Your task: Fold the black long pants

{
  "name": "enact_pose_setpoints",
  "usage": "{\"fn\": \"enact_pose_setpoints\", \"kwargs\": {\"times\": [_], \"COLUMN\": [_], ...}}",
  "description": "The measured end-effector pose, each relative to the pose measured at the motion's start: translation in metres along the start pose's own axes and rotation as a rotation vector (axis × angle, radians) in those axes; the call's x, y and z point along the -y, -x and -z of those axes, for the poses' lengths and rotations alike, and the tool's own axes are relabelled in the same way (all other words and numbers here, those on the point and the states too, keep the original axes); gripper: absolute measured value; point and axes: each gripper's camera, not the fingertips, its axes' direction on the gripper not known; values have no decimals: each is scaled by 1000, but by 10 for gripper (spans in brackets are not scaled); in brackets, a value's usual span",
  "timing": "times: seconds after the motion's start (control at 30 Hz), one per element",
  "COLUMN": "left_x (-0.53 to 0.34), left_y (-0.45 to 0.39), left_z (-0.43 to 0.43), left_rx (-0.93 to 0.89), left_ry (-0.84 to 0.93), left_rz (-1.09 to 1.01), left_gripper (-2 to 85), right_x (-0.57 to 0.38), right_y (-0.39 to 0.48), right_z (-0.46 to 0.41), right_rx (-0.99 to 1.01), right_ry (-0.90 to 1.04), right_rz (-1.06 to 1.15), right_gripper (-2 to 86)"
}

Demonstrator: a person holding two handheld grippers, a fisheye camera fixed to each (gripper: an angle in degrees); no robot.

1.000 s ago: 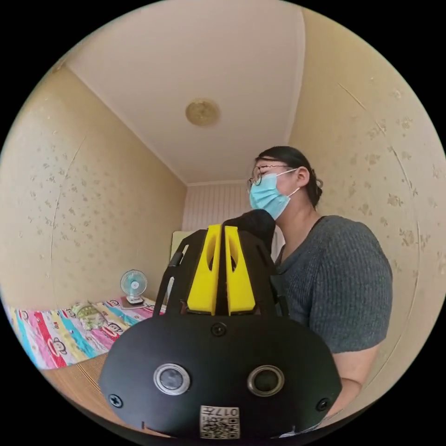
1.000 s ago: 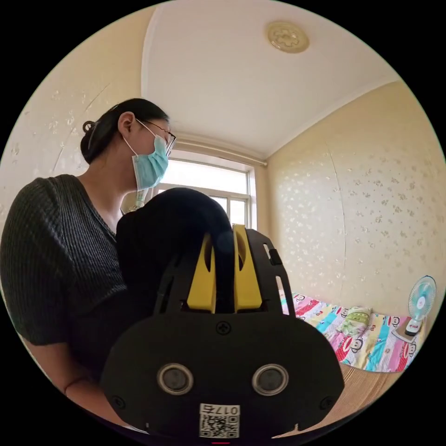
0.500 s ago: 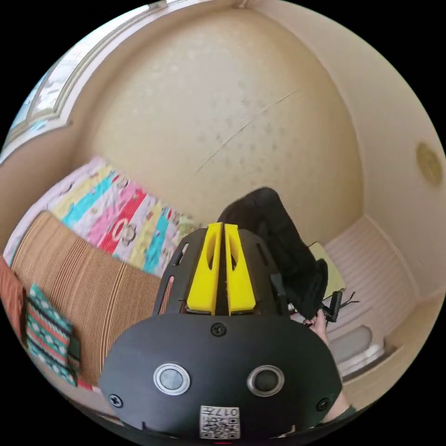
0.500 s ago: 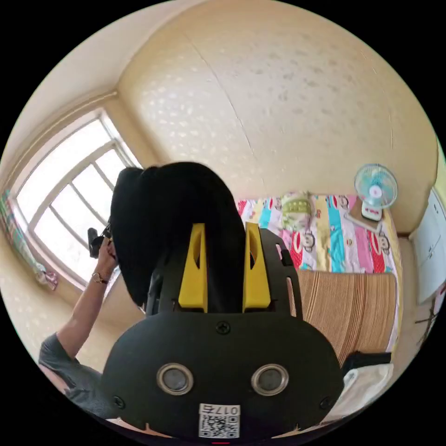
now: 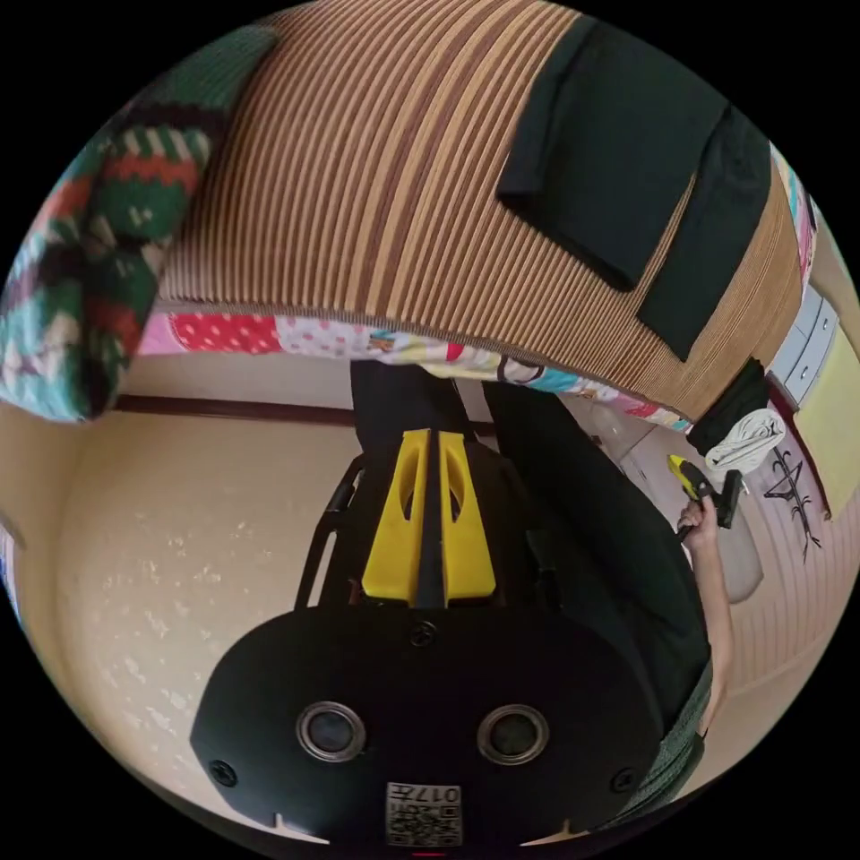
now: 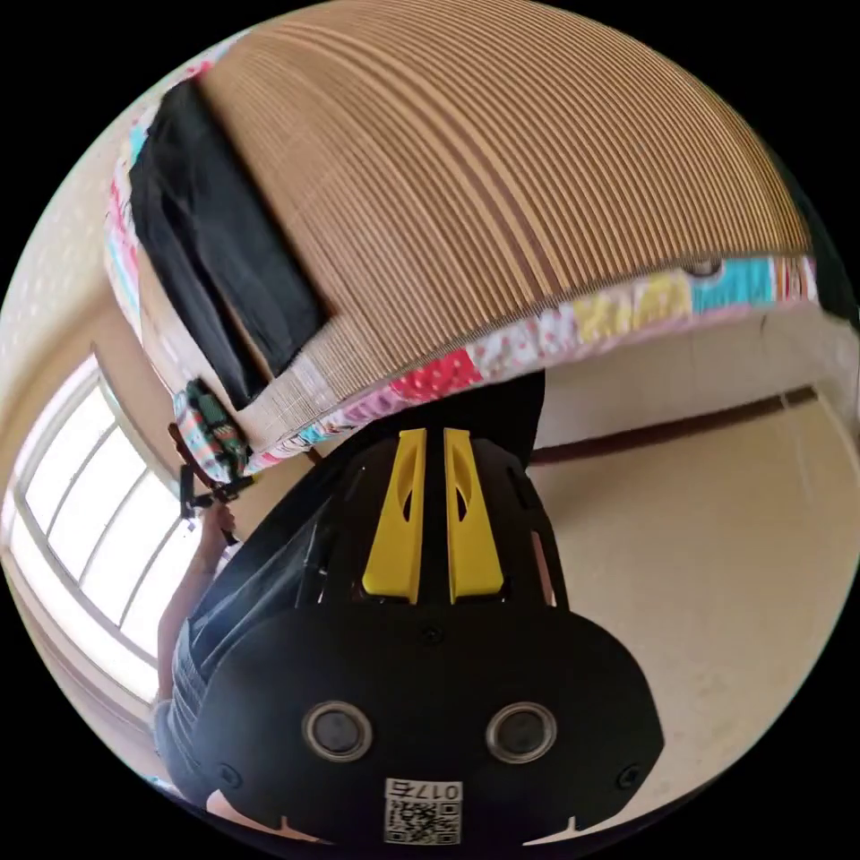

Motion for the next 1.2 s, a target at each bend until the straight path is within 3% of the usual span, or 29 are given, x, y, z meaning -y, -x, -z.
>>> {"fn": "enact_pose_setpoints", "kwargs": {"times": [0.07, 0.13, 0.23, 0.3, 0.47, 0.57, 0.67, 0.73, 0.8, 0.87, 0.93, 1.03, 1.13, 1.2], "left_x": [5, 17, 46, 67, 95, 98, 87, 103, 124, 100, 88, 69, 50, 37], "left_y": [5, 2, -20, -51, -114, -133, -128, -116, -94, -85, -83, -83, -70, -44], "left_z": [11, 46, 128, 197, 296, 318, 309, 285, 245, 237, 227, 210, 191, 177], "left_rx": [-37, -80, -143, -162, -78, 51, 259, 295, 223, 211, 205, 203, 216, 150], "left_ry": [2, -56, -184, -287, -446, -586, -803, -732, -580, -736, -740, -640, -539, -475], "left_rz": [27, 24, -18, -101, -280, -328, -236, -197, -201, -206, -234, -369, -420, -386], "left_gripper": [12, 17, 26, 29, 30, 37, 57, 98, 109, 102, 72, 28, 20, 17], "right_x": [-17, -33, -33, -17, 56, 83, 96, 104, 105, 99, 88, 30, -4, -17], "right_y": [-42, -69, -64, -41, 73, 145, 198, 225, 237, 245, 241, 232, 215, 197], "right_z": [-10, -2, 9, 11, 40, 59, 63, 43, 21, -9, -68, -105, -130, -137], "right_rx": [201, 461, 832, 989, 984, 836, 578, 279, 112, -87, -445, -708, -870, -871], "right_ry": [-34, -188, -454, -517, -432, -399, -390, -346, -327, -291, -134, -261, -216, -163], "right_rz": [-129, -275, -372, -363, -57, 111, 258, 287, 353, 428, 531, 771, 811, 770], "right_gripper": [20, 14, 6, 4, 4, 5, 9, 13, 14, 11, 8, 6, 6, 6]}}
